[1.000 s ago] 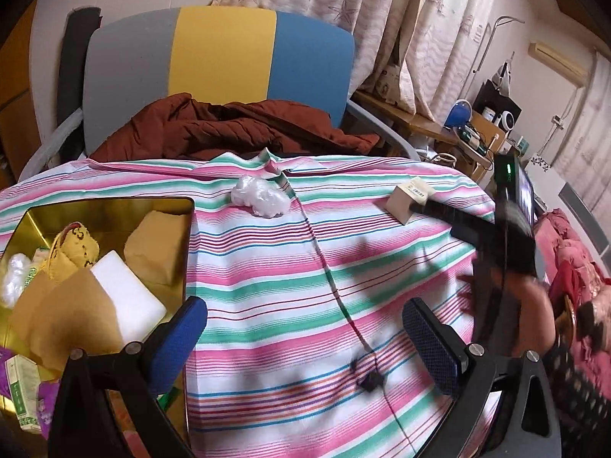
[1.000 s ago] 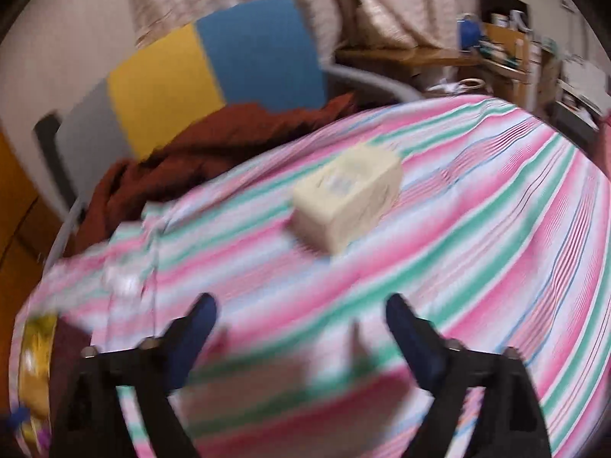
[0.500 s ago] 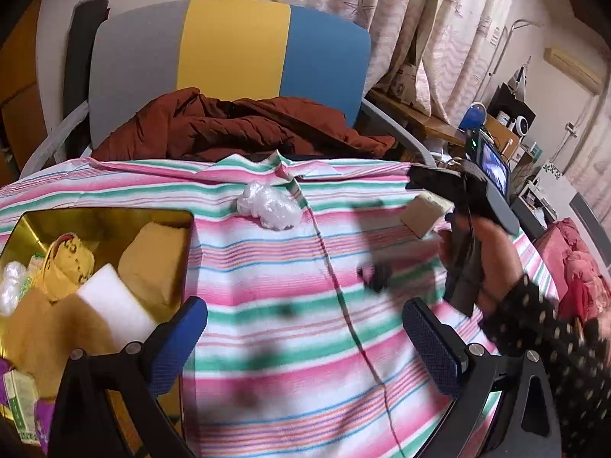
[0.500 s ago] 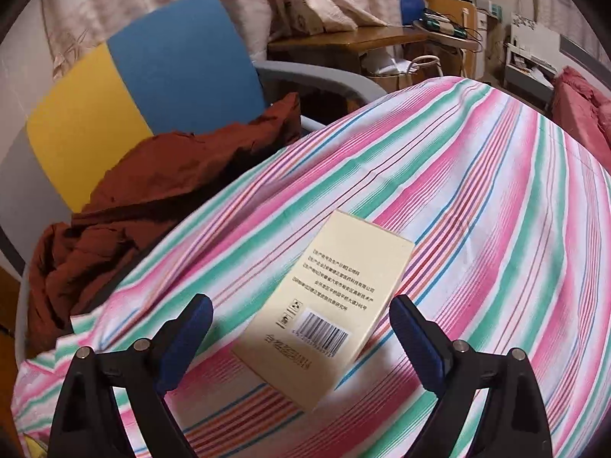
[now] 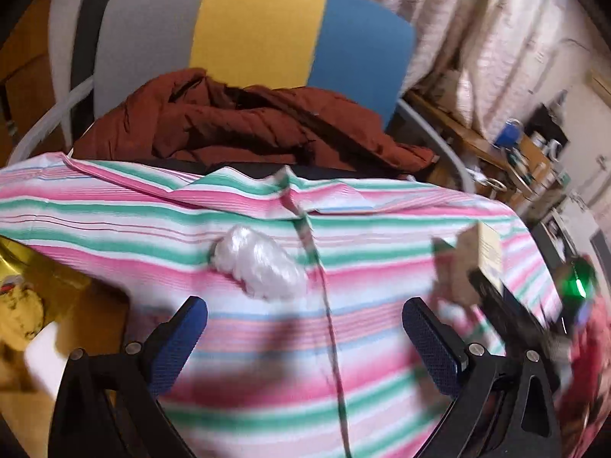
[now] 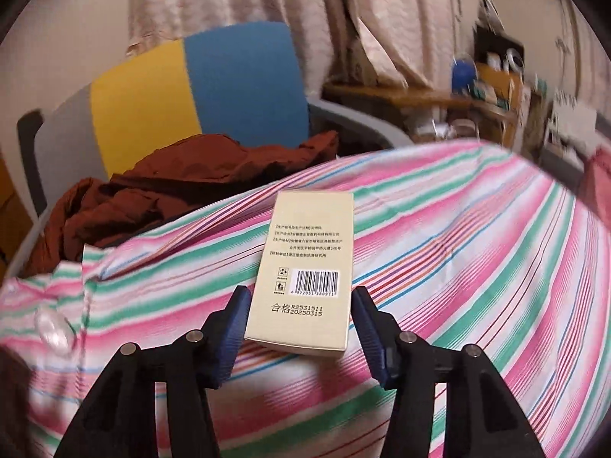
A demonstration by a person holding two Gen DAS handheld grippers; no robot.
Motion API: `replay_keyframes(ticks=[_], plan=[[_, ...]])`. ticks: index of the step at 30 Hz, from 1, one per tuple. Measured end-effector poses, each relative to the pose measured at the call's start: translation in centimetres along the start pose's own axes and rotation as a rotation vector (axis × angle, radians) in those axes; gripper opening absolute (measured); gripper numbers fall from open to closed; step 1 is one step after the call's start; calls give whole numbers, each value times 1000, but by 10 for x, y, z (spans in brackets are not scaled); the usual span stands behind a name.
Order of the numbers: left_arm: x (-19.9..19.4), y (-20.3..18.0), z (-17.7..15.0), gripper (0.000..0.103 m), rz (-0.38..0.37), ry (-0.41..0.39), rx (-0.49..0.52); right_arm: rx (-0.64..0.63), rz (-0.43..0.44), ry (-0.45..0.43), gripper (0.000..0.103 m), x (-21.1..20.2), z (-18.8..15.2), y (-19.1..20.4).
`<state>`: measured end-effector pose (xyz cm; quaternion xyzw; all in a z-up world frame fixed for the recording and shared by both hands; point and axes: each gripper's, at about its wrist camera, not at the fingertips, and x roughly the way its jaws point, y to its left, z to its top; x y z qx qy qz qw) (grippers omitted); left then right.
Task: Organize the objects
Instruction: 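Move right tool to the cream box and grasp it while left tool moves to the plastic-wrapped item, then grasp the clear plastic-wrapped item with left tool while right tool holds the cream box, then carry plastic-wrapped item and cream box into the gold tray and open both tools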
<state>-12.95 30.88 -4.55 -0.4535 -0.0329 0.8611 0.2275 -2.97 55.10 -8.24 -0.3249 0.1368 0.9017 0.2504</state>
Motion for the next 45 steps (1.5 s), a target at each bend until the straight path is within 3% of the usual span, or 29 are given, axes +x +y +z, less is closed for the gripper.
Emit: replay_keyframes(ticks=[6,10,12,14,16,19,22,26,31,45], plan=[[42,6,17,103,108,41,-38,51,16,5,51,5,-2,-8],[51,3,22,101,161,-11,23,54,21,3,51,6,-3,-8],[55,0,22,79,168,-25,66,52,19,-1,51,6,-4,-8],[65,0,20,65,187,-4,97,52,18,-3,51,5,-5,-8],[72,2,17,63,186,5,99,51,17,-4,51,5,-5,-8],[71,1,10,53,176,-44,135,47,13,-6,51,5,-5,-8],[65,1,6,43,115,-72,140,40,8,-9,51,4,-6,-7],[47,-7,-3,42,53,-146,178,39,3,-21,50,2,-7,-7],[30,-17,-18,42,42,-205,243,52,7,-56,50,-6,-6,-9],[1,-14,-62,42,64,-220,337,15,17,-63,50,-34,-24,6]])
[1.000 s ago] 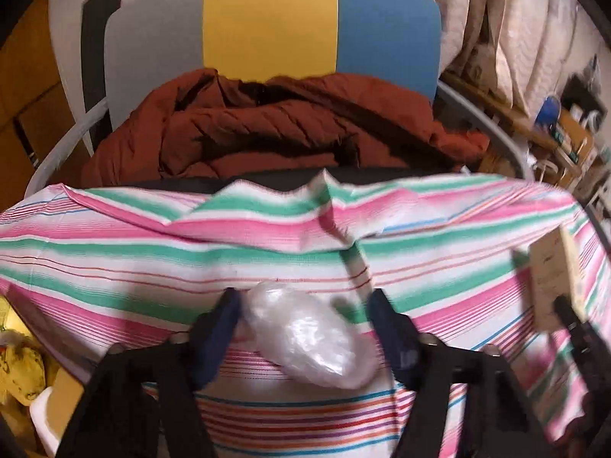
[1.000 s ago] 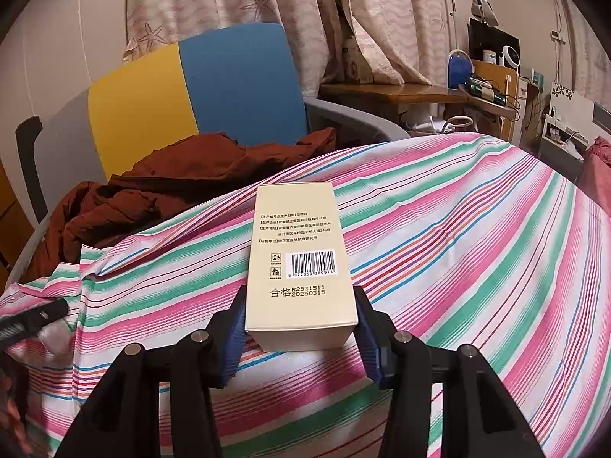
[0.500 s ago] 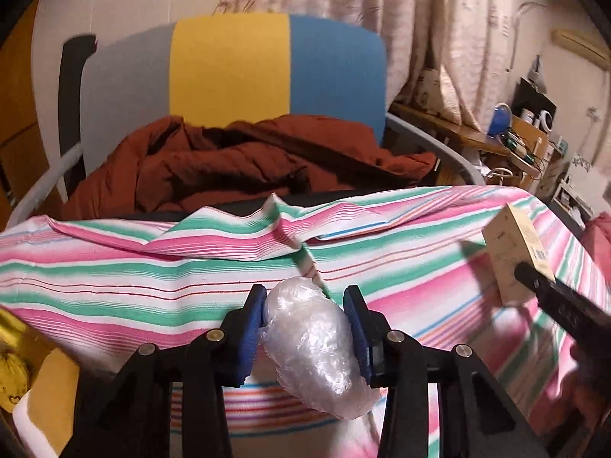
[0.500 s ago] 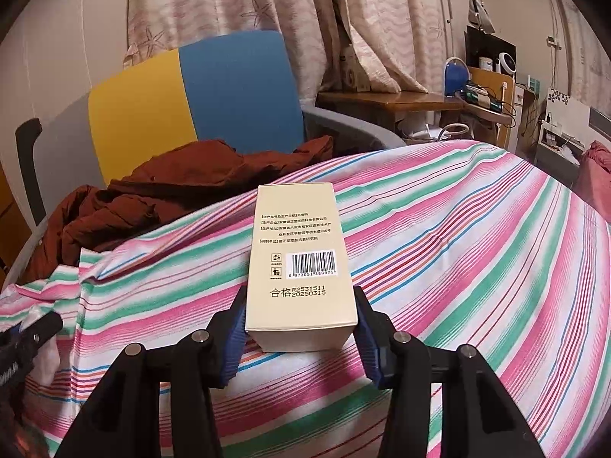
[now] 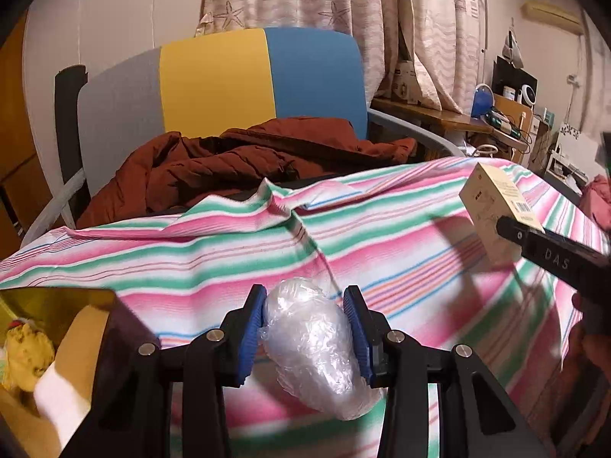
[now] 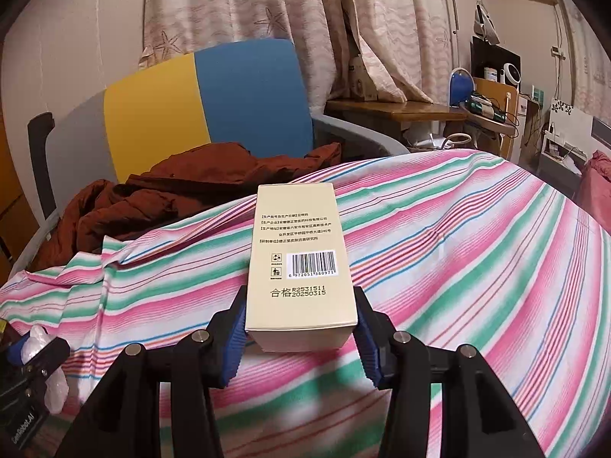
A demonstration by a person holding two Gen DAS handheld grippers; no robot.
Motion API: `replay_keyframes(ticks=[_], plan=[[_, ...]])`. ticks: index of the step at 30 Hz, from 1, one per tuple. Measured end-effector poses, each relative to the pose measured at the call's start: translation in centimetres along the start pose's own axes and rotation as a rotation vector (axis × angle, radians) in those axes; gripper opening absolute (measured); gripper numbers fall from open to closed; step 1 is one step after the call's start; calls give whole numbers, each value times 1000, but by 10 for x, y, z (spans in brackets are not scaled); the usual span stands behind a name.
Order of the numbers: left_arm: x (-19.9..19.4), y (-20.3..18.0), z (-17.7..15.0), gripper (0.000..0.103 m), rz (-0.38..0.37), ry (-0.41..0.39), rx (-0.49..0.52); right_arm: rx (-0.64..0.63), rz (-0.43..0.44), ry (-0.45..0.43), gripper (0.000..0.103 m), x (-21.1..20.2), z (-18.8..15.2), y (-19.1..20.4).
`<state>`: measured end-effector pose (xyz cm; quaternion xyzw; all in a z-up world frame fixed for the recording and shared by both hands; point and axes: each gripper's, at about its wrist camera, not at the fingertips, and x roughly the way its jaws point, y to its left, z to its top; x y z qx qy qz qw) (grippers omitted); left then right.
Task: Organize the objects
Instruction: 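Carry plastic-wrapped item and cream box into the gold tray and open both tools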
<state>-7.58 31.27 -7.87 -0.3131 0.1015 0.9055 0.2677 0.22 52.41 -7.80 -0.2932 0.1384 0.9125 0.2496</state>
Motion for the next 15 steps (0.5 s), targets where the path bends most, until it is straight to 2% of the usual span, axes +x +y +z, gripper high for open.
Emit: replay_keyframes(ticks=[6,15], plan=[[-17,-6,-13,42,3,-13,40,-16,5,-3,50,-15,-9,6],[-51,-29,-31,42,-38,-63,147,-26,40,-1,50,-42,-26,16]])
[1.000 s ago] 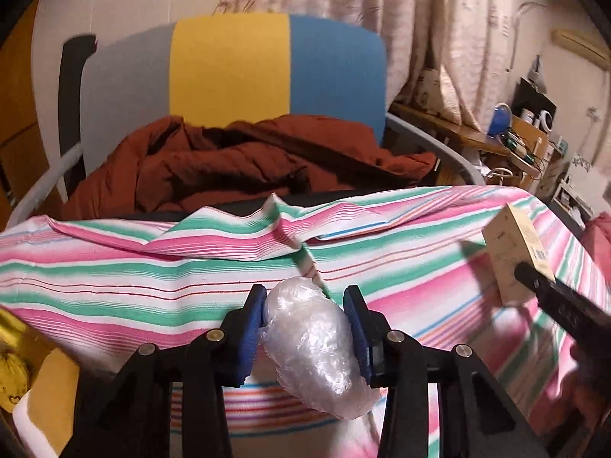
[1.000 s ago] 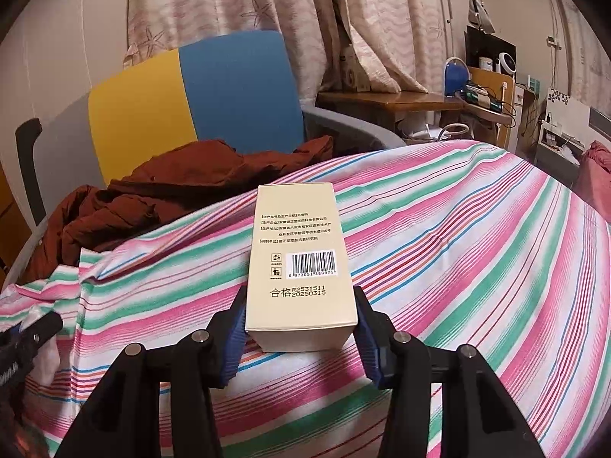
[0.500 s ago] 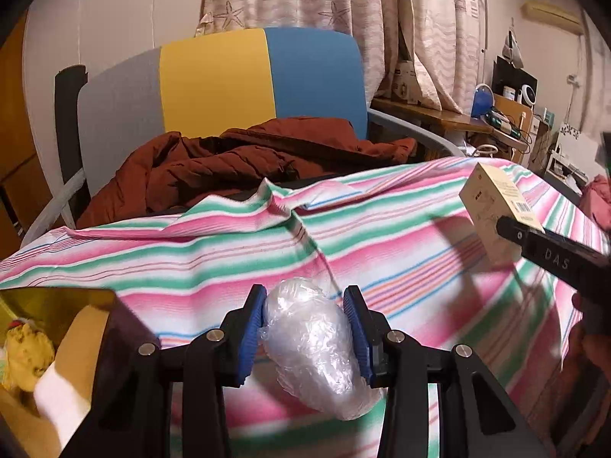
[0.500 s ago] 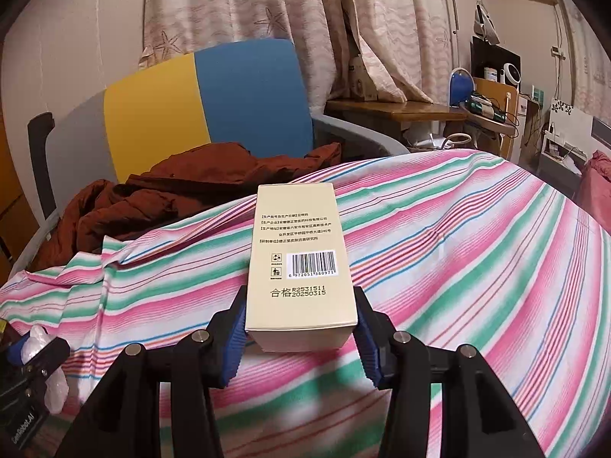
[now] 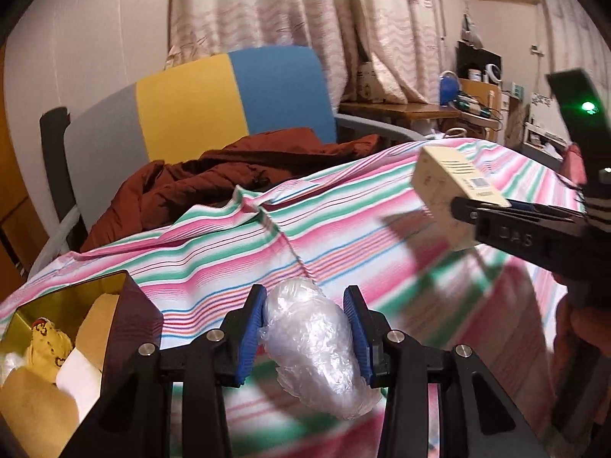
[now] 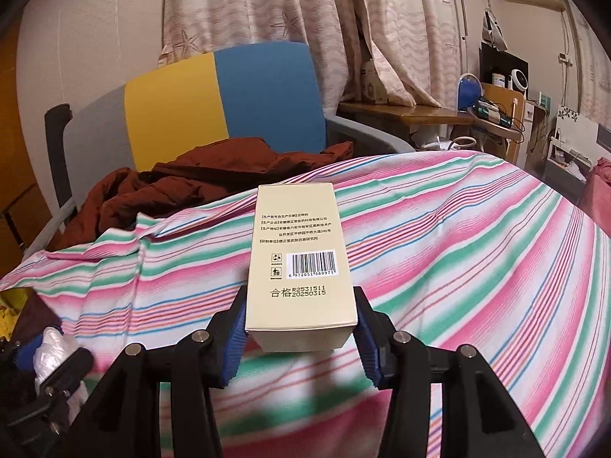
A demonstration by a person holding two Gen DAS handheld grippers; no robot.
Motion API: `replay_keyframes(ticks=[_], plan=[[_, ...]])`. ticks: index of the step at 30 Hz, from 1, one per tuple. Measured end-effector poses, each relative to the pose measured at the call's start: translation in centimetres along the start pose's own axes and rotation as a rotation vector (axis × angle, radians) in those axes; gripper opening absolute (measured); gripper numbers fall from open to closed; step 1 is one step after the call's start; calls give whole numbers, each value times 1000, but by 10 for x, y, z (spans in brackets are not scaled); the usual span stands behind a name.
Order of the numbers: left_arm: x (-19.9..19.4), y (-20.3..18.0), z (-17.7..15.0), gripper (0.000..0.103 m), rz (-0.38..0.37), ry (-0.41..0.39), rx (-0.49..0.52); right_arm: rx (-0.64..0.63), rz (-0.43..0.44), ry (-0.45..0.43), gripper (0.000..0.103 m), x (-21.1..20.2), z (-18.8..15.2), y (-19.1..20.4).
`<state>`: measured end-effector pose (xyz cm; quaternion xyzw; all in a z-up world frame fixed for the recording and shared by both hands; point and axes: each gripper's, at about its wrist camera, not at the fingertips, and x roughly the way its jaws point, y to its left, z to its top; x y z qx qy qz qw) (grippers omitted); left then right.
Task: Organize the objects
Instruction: 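Carry plastic-wrapped item and cream box into the gold tray and open both tools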
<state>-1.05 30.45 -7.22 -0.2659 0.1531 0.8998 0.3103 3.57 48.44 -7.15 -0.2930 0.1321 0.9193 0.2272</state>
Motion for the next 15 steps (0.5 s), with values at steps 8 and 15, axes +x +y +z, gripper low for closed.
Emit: replay_keyframes(ticks=[8,15], plan=[[-34,-12,-13,42,-69,-40,7,-22,63,23,50,-24,-15,14],[-73,-6,-21,42,-143,-58,-26,-62,144,51,50,-46,-29,37]])
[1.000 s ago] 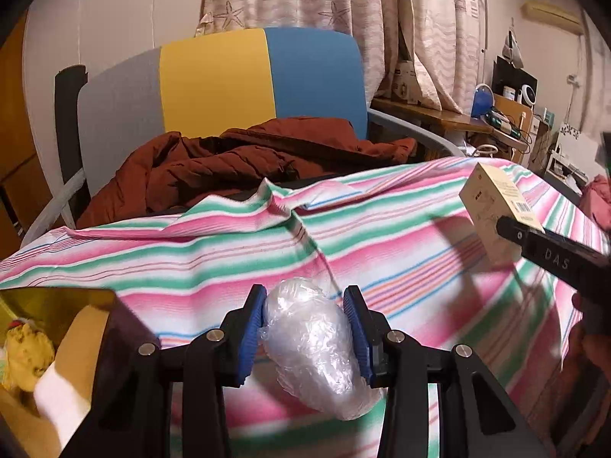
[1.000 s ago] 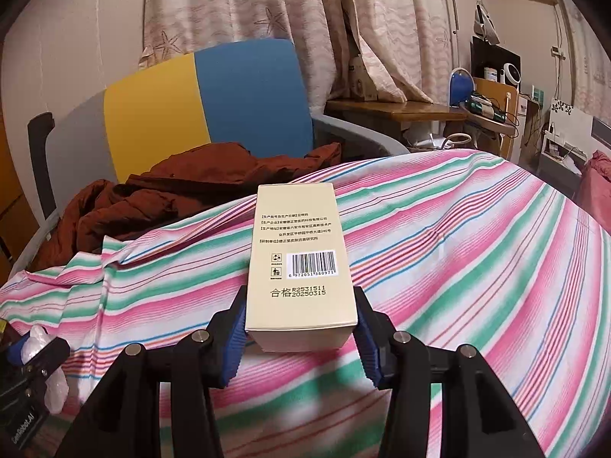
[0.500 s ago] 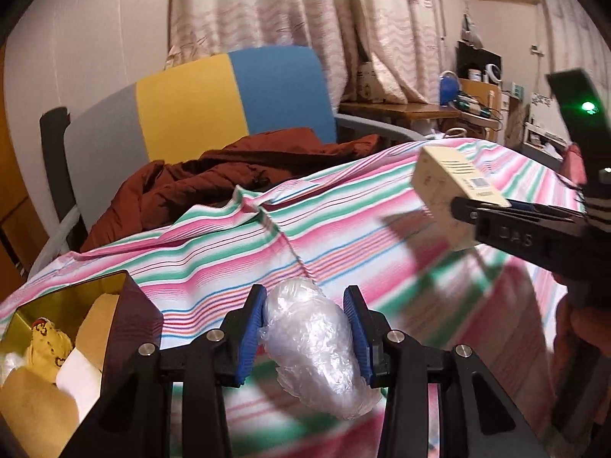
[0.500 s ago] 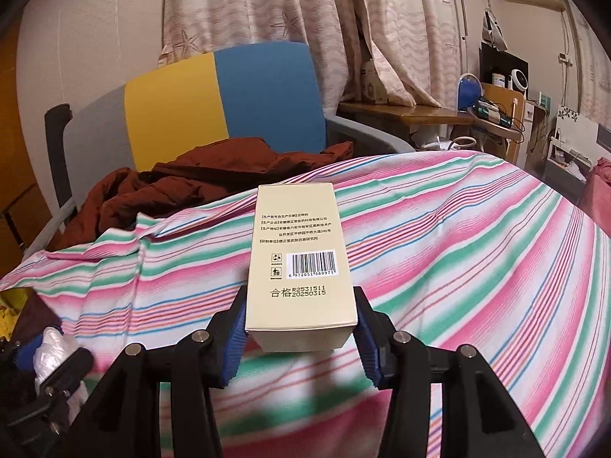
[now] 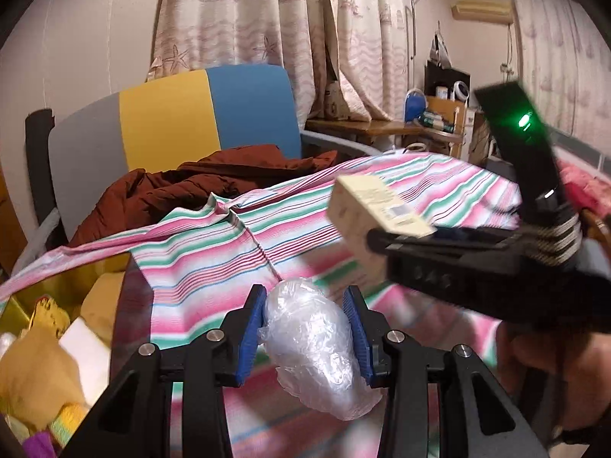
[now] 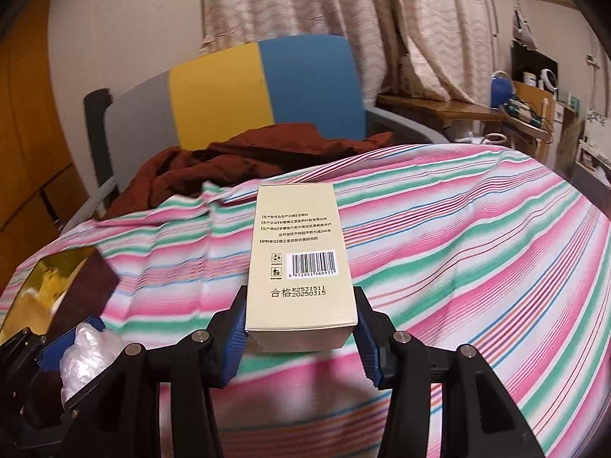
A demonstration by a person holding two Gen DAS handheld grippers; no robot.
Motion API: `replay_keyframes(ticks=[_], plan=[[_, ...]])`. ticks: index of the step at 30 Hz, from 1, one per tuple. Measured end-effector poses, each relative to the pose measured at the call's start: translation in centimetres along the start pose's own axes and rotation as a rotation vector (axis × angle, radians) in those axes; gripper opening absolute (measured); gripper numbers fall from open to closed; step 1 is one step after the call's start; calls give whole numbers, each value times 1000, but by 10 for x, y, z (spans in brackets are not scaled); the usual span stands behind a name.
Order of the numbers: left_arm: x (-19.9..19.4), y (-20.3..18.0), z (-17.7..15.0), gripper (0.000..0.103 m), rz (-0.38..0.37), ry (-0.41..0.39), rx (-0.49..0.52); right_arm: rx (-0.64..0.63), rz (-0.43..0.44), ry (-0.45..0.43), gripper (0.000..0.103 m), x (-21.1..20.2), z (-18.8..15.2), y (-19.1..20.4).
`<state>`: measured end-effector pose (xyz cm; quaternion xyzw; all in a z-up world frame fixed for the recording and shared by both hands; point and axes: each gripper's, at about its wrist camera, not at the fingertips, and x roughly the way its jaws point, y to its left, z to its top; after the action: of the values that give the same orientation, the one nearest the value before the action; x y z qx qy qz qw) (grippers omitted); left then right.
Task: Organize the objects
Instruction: 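Carry plastic-wrapped item and cream box into the gold tray and open both tools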
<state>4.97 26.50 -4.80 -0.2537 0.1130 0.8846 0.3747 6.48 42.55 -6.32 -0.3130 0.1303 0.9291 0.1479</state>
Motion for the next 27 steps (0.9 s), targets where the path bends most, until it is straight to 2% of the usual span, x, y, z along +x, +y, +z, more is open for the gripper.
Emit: replay_keyframes(ticks=[5,11,19,23,27], plan=[[-43,14,-8,42,-11,-38,-43,-26,70,12,50,-12,-2,26],[-88,41,-14,43,28,-89,-112,-63,175,3,50,-28,7,67],[-126,100,-27,43,140,-110,-234,-165,314,34,50,-34,14,138],[-136,134,-38,43,207,-105,-297,-230,338,66,50,-22,16,171],[-137,166,-49,43,255,-65,-341,-283,358,105,50,-6,17,199]])
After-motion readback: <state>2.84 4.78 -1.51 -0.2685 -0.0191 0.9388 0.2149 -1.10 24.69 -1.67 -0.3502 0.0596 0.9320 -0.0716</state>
